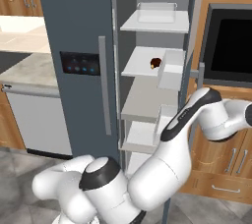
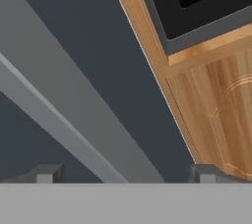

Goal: Pick up the frozen steak from the freezer, place it on any shelf in the fridge, and close the fridge and freezer doors when done.

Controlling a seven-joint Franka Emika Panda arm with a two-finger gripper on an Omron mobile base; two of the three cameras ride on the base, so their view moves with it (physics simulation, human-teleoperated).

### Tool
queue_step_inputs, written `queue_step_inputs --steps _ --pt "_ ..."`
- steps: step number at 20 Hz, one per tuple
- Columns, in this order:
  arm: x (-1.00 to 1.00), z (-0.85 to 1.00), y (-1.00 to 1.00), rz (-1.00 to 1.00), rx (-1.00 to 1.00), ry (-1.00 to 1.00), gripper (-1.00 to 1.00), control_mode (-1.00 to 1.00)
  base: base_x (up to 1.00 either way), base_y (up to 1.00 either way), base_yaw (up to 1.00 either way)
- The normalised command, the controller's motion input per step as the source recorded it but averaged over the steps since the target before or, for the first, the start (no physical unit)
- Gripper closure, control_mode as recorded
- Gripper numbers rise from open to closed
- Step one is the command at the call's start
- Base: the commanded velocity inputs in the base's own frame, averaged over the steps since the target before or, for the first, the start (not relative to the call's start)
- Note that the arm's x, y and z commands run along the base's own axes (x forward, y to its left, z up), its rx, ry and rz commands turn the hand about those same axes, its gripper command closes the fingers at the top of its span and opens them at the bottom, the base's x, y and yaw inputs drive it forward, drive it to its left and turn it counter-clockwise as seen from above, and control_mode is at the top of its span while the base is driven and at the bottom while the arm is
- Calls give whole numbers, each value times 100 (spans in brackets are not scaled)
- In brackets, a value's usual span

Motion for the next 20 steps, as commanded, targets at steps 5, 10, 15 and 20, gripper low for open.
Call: queue_step_inputs --steps 5,10,15,20 --pt "31 -4 0 0 0 0 -100 -100 0 0 0" --pt "22 -6 35 0 0 0 -100 -100 0 0 0" --pt "1 -9 91 0 1 0 -100 -100 0 0 0" --pt "9 -3 100 0 8 0 -100 -100 0 0 0"
